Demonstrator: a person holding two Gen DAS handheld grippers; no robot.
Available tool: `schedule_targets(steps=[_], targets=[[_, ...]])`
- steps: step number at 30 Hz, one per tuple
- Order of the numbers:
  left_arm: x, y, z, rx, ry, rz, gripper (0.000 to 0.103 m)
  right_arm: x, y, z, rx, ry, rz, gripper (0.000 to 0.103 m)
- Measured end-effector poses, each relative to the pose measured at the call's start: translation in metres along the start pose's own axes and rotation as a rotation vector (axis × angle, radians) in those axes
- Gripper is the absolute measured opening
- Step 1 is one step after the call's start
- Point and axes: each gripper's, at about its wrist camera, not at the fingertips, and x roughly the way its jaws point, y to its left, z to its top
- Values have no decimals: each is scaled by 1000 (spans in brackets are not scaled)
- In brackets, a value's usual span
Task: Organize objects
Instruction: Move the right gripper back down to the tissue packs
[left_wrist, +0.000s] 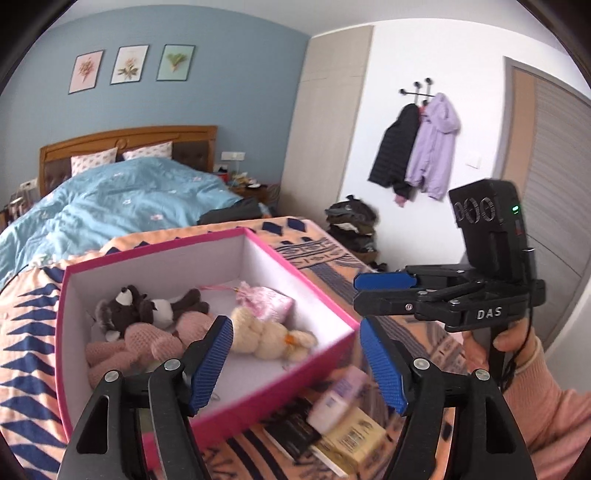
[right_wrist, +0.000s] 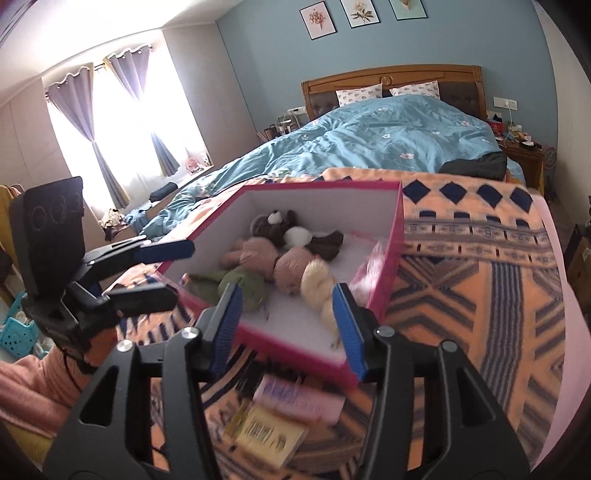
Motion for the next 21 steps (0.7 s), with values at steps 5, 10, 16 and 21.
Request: schedule_targets(steps=[5,10,16,21], targets=[[-6,-22,-30,24,35,-68,73,-4,-5,-44,53,49,-14,54],[11,-36,-70,7,147,-92,73,13,-17,-87,158,140,9,54],[41,-30,-105,-81,272,-84,72,30,-20,-112,223,191,30,54],[52,-21,-118,-163,309,-92,71,36,-20,-121,251,200,29,54]])
